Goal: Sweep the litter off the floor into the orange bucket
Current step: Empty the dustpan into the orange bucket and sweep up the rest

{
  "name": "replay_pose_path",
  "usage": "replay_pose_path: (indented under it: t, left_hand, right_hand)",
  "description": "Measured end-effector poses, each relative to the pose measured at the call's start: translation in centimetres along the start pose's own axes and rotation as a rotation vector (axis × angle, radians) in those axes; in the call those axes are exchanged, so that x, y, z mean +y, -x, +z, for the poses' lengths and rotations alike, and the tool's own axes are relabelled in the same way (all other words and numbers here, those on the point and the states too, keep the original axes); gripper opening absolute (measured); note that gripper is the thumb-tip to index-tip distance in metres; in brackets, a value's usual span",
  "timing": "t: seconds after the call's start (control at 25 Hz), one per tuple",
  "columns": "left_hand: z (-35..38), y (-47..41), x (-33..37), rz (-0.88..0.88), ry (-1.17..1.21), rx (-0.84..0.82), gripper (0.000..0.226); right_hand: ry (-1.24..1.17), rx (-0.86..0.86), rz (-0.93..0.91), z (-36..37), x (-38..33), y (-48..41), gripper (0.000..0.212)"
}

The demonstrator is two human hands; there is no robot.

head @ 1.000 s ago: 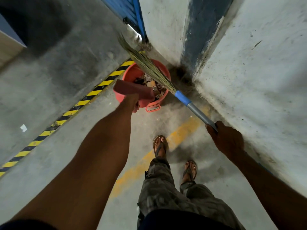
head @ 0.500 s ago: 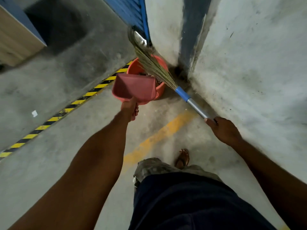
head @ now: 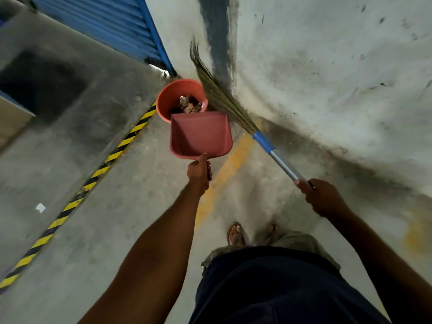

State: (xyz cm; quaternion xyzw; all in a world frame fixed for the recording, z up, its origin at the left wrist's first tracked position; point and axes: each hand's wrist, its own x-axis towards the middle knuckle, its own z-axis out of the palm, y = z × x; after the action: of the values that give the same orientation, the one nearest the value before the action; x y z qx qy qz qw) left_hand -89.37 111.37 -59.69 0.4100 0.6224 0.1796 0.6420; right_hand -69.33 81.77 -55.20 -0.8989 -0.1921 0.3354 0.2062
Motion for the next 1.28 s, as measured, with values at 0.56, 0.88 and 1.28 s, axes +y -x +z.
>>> replay_pose_path:
  t: [0.56, 0.88, 1.28]
  left_hand:
    - [-1.6, 21.9, -17.9, 0.055, -0.111, -0.132, 0.042]
    - [-3.2, 30.8, -26.4, 0.05, -0.289, -0.338, 0.038]
    - [-7.3, 42.1, -36.4, 0.078, -0.476, -0.561, 0.034]
  right_hand:
    - [-0.358, 0.047, 0.147, 1.2, 18.0, 26.0, 0.056]
    - [-0.387, 0.155, 0.281, 4.4, 26.9, 40.9, 0.034]
    - [-0.643, 0.294, 0.479, 14.9, 32.6, 60.0, 0.045]
